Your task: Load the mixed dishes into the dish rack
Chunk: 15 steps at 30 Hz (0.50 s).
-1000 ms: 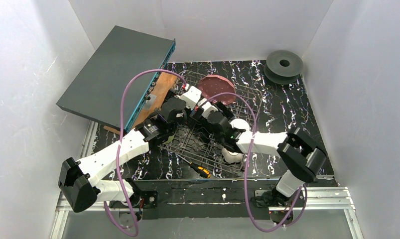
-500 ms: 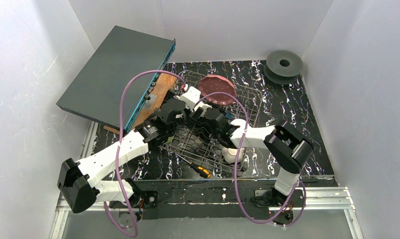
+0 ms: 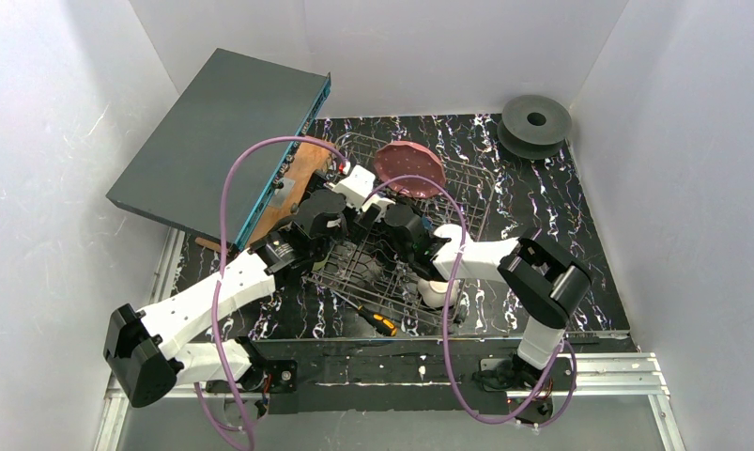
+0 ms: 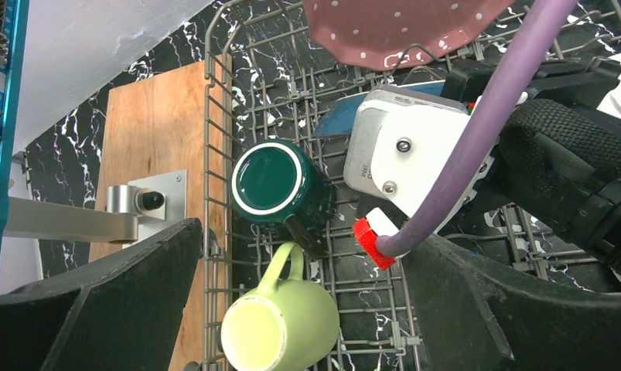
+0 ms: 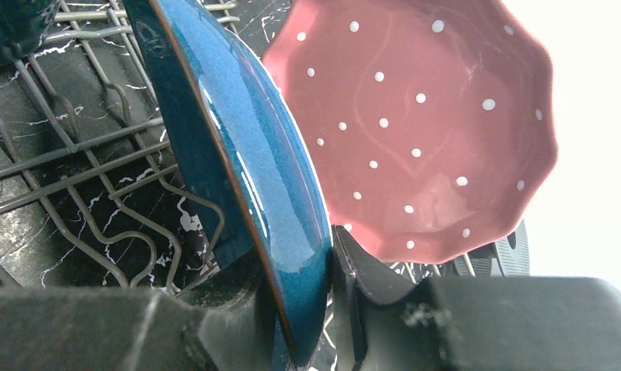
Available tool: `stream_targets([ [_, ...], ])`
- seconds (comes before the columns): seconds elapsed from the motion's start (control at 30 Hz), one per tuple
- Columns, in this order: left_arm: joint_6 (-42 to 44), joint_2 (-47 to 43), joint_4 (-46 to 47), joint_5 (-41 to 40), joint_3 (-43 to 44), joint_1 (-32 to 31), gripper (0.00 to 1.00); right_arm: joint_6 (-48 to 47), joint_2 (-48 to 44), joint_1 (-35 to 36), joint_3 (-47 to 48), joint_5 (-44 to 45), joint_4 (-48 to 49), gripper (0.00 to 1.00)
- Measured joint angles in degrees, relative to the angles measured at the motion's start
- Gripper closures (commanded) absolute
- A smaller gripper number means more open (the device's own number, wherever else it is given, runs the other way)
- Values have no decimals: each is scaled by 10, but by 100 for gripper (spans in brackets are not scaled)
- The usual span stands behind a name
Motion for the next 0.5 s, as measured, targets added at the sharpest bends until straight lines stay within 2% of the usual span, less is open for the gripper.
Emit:
stream_targets([
  [0.2, 2, -10, 1, 0, 0, -3, 1, -24, -17, 2, 0, 9, -5, 99],
  [0.5, 4, -25, 18, -4, 0, -6, 1, -77, -54, -3, 3, 54, 16, 99],
])
